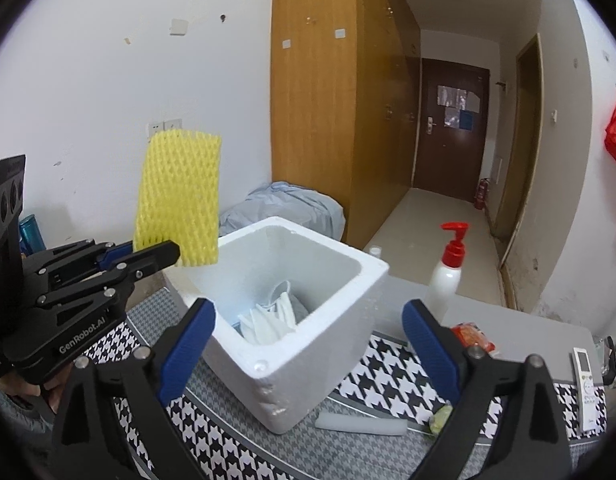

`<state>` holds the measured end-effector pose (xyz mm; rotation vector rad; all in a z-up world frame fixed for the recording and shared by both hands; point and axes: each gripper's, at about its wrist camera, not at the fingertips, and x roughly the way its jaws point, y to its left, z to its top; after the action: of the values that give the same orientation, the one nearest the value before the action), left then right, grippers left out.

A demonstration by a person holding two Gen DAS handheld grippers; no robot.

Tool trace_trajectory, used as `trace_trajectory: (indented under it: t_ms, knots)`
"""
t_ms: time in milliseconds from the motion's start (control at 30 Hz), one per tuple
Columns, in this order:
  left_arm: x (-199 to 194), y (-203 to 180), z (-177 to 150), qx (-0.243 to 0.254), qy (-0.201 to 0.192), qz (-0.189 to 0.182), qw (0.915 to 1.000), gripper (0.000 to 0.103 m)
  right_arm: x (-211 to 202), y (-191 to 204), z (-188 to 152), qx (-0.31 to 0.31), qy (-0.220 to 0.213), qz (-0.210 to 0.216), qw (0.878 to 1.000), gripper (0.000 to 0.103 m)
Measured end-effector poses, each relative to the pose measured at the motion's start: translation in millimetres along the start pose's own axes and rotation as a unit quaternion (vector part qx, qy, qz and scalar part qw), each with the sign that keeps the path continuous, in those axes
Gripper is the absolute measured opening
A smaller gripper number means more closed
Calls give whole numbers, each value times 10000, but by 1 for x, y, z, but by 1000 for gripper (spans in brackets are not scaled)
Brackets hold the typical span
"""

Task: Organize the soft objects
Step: 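Lower the yellow net into the foam box and open the left gripper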

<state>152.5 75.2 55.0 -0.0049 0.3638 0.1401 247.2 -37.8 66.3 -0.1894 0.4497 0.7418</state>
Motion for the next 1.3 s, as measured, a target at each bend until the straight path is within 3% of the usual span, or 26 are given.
trace_trajectory:
  t_ms: [500,967,1000,1067,1100,1133,1300]
  knots:
    - [19,-15,6,41,176,-251,9995,14,-18,-17,-13,37,-53,-305,9995,97]
    - [42,-20,10,108,414,-202,9989,16,-30,-30,-22,166,-79,-524,9985,97]
    - [42,-20,9,116,421,-189,9989,19,-30,-30,-23,163,-87,-527,9984,97]
    - [43,-19,10,115,423,-162,9989,35,-32,-31,-22,167,-93,-532,9984,97]
    - [44,-20,10,115,414,-156,9990,51,-32,-31,-22,170,-94,-525,9984,97]
    - [44,-20,10,118,392,-135,9991,61,-32,-31,-22,169,-96,-528,9984,97]
    - [40,-21,10,138,308,-102,9994,82,-32,-33,-23,169,-102,-532,9984,97]
